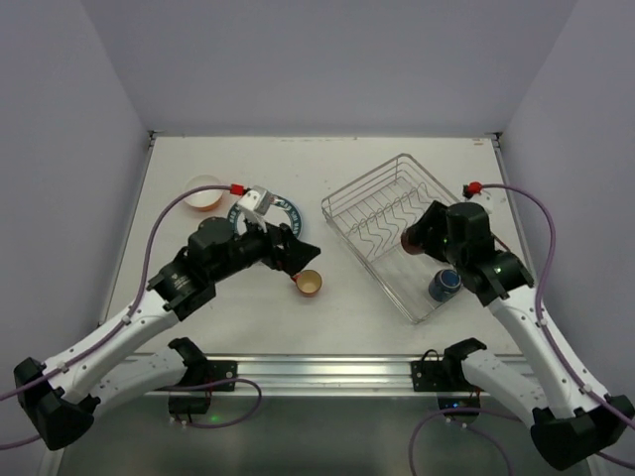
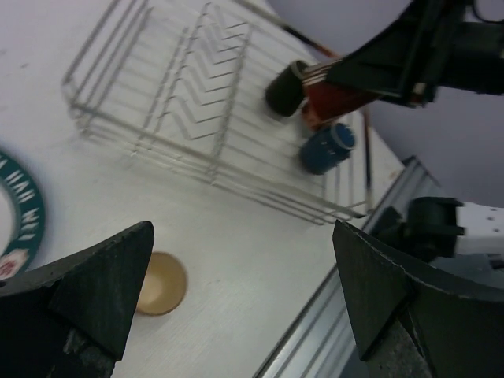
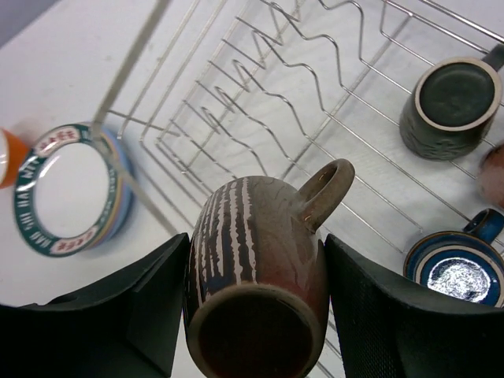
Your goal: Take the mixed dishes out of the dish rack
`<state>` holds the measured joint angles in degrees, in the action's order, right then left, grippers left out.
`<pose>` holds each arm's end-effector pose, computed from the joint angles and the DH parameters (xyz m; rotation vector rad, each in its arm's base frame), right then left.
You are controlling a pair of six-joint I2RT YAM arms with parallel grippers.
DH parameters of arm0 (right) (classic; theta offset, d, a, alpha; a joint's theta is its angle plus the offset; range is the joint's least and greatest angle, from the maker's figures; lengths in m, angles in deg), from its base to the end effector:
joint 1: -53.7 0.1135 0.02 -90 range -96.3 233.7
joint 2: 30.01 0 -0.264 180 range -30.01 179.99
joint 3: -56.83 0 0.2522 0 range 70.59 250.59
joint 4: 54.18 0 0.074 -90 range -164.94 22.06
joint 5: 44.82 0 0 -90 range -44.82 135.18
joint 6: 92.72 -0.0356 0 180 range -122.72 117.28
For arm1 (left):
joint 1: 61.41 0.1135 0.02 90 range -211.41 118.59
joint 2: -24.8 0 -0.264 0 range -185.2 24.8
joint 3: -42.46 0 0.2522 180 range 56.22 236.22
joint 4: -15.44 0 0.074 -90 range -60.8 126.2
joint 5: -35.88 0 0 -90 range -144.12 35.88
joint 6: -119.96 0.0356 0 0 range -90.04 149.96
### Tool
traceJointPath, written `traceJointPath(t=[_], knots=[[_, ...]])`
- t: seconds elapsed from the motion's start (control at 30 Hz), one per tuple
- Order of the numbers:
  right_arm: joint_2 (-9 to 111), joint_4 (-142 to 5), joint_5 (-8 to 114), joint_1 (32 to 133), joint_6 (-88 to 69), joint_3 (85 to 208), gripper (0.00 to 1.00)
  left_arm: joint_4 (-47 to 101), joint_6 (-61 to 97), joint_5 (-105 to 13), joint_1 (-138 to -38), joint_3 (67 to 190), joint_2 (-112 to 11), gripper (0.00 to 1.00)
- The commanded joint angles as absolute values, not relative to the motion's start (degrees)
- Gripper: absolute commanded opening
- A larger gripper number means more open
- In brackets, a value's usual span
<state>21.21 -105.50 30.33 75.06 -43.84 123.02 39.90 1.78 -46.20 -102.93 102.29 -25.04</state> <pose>0.1762 0.0591 0.3202 0.5193 2.1381 0.3312 0.1494 -0.1388 0.3317 0.3274 1.9073 -0.9652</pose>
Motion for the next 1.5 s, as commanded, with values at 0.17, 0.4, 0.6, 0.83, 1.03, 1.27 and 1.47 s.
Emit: traceJointPath(t=[0.17, 0.4, 0.6, 0.83, 1.03, 1.27, 1.47], knots=[[9.30, -101.00, 44.64, 75.05, -45.17, 127.29, 0.02, 0.66, -3.96, -33.92, -115.46, 102.37, -35.92, 1.00], [2.78, -91.69, 62.29, 75.05, -52.63, 124.74, 0.02, -20.45, -6.96, -26.53, -116.87, 102.27, -43.21, 1.00], [0.14, -86.05, 68.47, 75.05, -55.81, 123.77, 0.02, -21.60, -7.13, -25.65, -117.66, 104.03, -44.89, 0.98], [0.66, -78.94, 75.58, 75.05, -59.05, 121.75, 0.02, -26.96, -8.80, -19.50, -120.56, 106.40, -48.41, 0.85], [0.93, -75.59, 79.55, 75.05, -59.94, 120.78, 0.03, -27.31, -8.01, -19.32, -121.79, 107.72, -50.34, 0.48], [1.28, -71.90, 83.59, 75.05, -61.25, 119.02, 0.04, -27.67, -6.69, -20.02, -122.23, 107.73, -50.69, 0.00], [0.40, -75.23, 80.87, 75.05, -59.33, 118.49, 0.61, -23.91, -3.80, -24.50, -122.32, 105.88, -48.33, 0.00]])
